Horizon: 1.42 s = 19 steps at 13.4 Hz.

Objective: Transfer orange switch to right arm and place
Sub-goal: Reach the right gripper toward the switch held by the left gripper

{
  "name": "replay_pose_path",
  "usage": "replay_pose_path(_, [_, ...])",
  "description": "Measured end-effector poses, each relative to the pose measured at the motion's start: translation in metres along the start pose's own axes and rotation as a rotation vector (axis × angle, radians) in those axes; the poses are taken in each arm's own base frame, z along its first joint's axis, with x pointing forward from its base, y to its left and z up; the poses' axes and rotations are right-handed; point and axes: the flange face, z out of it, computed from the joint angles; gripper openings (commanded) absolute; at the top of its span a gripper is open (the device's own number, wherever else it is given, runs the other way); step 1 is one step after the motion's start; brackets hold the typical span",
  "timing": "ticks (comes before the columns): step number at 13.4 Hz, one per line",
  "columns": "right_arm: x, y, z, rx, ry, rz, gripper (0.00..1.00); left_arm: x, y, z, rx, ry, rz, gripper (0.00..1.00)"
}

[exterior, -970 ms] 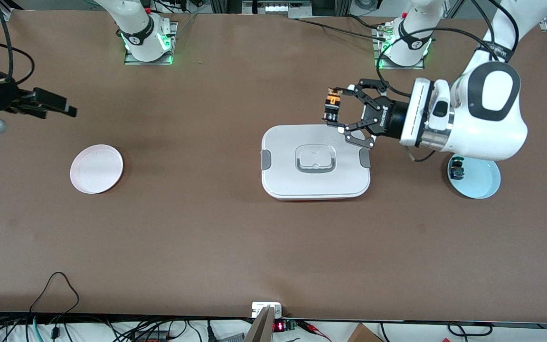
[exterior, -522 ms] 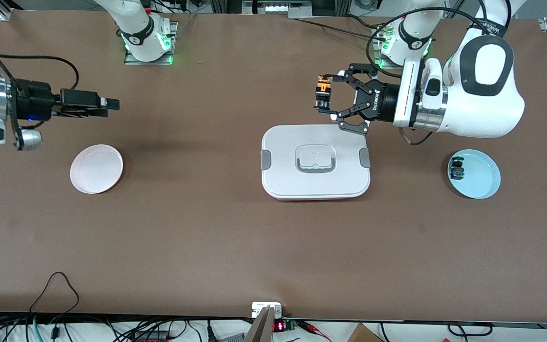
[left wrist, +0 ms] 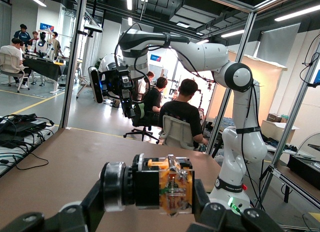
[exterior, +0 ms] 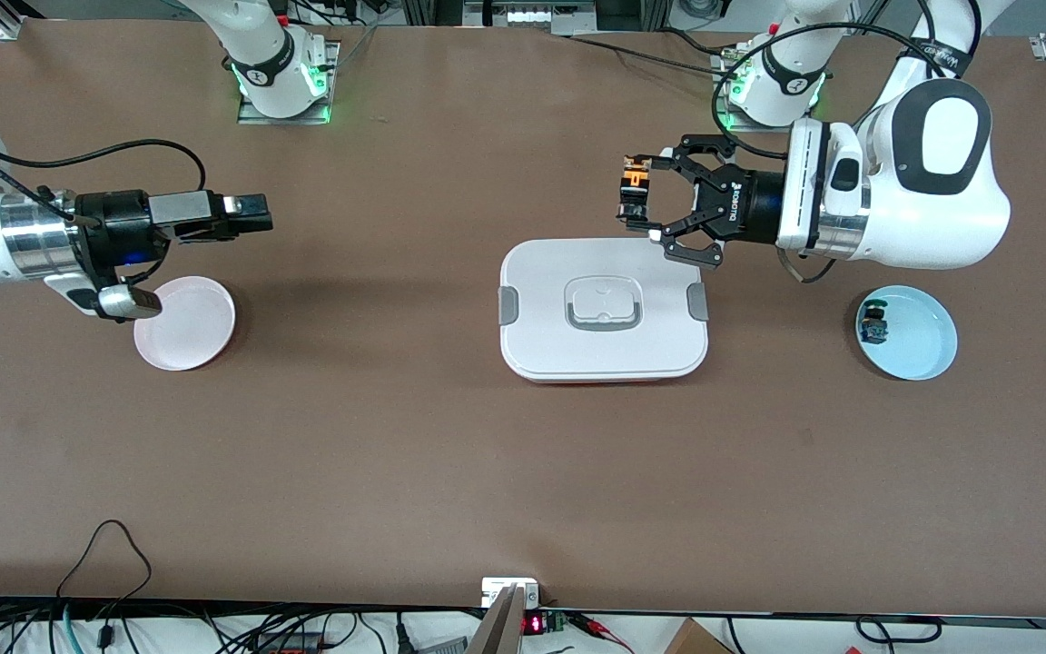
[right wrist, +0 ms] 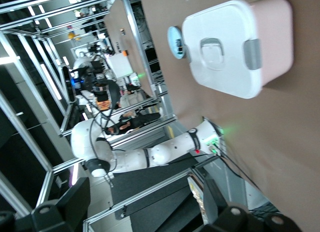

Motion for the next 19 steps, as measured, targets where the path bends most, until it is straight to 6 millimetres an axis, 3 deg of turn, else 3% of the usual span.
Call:
replay_pose_path(4, [0.018,-0.013,0.039,0.106,0.005,-0.005,1.0,0.0,0.0,0.0,0.0,0.003,-0.001,0.0])
replay_pose_path(8, [0.04,-0.016,0.116,0.265,0.033,0.105,1.0,0.001,0.0,0.0,0.003,0.015,-0.004,0.0])
replay_pose_path(10, [0.045,-0.018,0.144,0.297,0.058,0.159,1.0,0.001,0.0,0.0,0.003,0.017,-0.004,0.0])
replay_pose_path(17, [0.034,-0.04,0.265,0.36,0.13,0.292,1.0,0.002,0.0,0.0,0.004,0.024,-0.006,0.0])
replay_pose_path(19, [0.028,-0.042,0.292,0.361,0.157,0.31,1.0,0.002,0.0,0.0,0.004,0.024,-0.006,0.0])
